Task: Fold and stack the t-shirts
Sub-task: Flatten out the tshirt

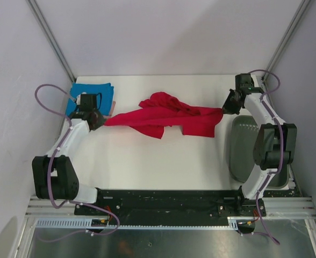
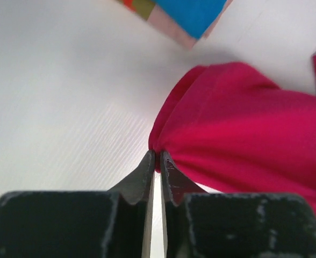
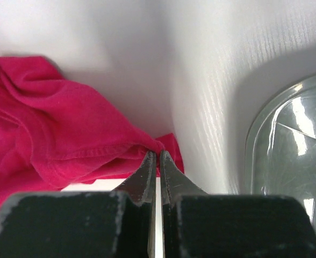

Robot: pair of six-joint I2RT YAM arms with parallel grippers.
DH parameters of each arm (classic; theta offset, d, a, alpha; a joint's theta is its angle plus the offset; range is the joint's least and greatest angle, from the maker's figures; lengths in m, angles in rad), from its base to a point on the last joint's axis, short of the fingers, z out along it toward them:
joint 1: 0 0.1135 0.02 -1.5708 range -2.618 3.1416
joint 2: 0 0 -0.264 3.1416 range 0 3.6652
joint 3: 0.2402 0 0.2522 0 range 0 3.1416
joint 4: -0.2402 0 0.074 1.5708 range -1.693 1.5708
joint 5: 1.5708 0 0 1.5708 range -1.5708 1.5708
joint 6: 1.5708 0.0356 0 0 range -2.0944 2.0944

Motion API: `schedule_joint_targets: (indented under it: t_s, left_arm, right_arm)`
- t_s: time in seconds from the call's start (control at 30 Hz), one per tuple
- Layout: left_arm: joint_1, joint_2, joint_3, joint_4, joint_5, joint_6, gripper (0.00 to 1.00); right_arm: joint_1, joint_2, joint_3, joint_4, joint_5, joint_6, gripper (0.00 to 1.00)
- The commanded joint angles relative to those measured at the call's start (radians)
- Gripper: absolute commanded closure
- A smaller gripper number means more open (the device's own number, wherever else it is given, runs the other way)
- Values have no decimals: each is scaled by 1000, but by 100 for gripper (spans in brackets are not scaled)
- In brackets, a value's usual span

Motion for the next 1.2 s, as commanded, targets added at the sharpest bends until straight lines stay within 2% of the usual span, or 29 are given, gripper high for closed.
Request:
schedule_joint_targets:
  t_s: [0.0,0.1,0.2,0.37,0.57,0.83,1.17]
  left_arm:
    - [11,-16,-89,-28,44,14,82]
    - [12,-13,-110,-22,105,5,60]
    - [12,-23,-128,-17,146,-8,54]
    - [12,-33,-191,6,186,-41,56]
    - [12,7,-234,44,155,-48,56]
    - [12,92,-212,113,170,-75,52]
    - [13,155,-181,127,85,-107,54]
  right_arm:
    - [27,-53,-22,-21,28,-23,100]
    - [41,-24,-26,-24,27,-24,100]
    - [50,-1,-27,-15,30,-22,100]
    - [52,29,-26,5,22,-15,100]
    - [55,49,-26,16,13,-11,100]
    - [61,51,-26,20,12,-12,100]
    - [66,51,-30,20,6,-15,100]
